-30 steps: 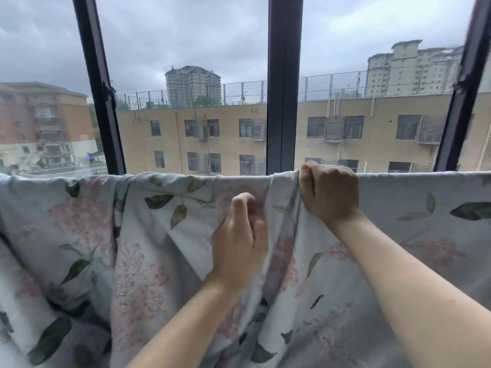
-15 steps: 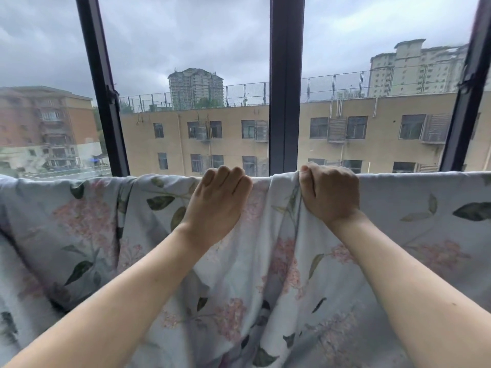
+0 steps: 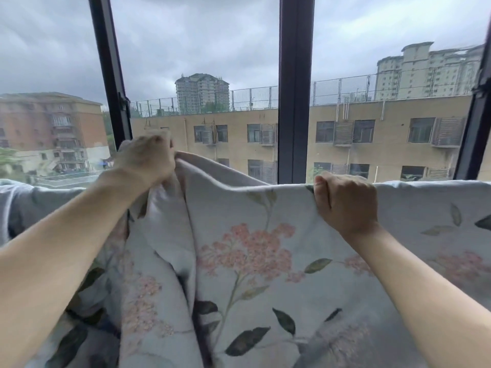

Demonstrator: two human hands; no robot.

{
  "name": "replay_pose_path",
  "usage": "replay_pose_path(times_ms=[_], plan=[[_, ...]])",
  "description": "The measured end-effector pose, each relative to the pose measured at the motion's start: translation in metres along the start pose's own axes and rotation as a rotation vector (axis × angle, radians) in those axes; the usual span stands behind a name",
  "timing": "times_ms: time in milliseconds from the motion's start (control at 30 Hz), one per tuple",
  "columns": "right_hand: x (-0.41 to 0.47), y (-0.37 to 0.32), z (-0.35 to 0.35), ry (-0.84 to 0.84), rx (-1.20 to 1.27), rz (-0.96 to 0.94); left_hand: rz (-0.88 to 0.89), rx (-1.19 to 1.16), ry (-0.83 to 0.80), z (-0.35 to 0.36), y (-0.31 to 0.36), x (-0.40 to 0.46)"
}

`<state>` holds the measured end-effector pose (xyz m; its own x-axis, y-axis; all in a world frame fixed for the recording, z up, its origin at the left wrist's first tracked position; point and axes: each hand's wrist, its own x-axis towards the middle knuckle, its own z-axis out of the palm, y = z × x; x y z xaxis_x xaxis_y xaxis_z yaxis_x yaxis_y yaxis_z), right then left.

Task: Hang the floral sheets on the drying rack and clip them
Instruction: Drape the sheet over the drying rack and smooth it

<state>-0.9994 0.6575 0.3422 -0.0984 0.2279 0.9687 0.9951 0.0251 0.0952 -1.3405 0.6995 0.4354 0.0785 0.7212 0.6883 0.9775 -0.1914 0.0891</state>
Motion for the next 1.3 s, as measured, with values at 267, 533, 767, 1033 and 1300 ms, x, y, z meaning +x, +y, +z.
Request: replay_pose_path(times_ms=[267,533,767,1033,1300], plan=[[0.006,-0.015,-0.009,-0.106,-0.022,0.07,0.204,0.061,-0.334,0.017,0.025,-0.042],[0.034,-0.151,-0.006,-0.338,0.242,-0.105,0.256,-0.355,-0.292,0.014,0.011,-0.048],[0.026,-0.172,0.017,-0.244,0.043,0.017,-0.043,-0.363,0.286,0.048,-0.085,-0.131],[0.053,-0.222,-0.002,-0.317,0.197,0.029,-0.367,-0.904,-0.205,0.058,-0.114,-0.172],[0.05,-0.335,-0.018,-0.366,0.35,-0.195,-0.176,-0.475,0.025,0.023,-0.162,-0.152]])
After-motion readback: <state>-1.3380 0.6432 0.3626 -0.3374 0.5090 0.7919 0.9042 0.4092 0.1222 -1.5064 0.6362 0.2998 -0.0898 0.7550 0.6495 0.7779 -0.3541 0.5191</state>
